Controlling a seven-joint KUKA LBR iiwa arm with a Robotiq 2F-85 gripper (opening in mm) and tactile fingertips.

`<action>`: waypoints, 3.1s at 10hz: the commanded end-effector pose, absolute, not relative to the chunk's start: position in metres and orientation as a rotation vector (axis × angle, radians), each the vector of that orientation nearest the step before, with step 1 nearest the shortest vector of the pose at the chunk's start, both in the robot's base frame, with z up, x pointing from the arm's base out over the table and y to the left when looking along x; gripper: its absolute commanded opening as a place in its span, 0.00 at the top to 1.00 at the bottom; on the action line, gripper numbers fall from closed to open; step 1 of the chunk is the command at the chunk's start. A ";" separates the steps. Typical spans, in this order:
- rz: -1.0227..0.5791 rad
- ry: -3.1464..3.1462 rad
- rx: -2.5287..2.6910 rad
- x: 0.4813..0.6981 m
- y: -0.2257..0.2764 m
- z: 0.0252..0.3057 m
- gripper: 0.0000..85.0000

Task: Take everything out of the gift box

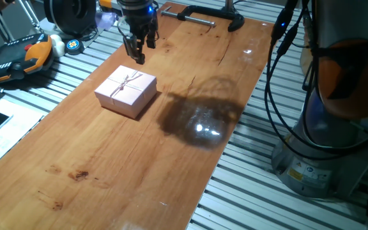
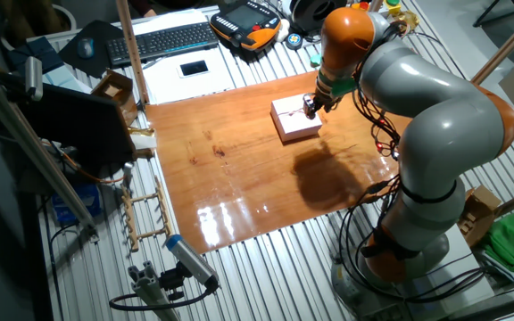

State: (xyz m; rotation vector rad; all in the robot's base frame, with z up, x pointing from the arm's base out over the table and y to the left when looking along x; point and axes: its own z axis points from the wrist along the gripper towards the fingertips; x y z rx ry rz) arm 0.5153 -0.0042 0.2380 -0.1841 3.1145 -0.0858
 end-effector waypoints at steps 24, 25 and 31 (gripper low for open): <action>-0.110 3.086 0.141 0.574 0.007 0.163 0.99; -0.093 3.084 0.170 0.576 0.007 0.160 0.99; -0.079 3.085 0.599 0.579 0.010 0.159 0.99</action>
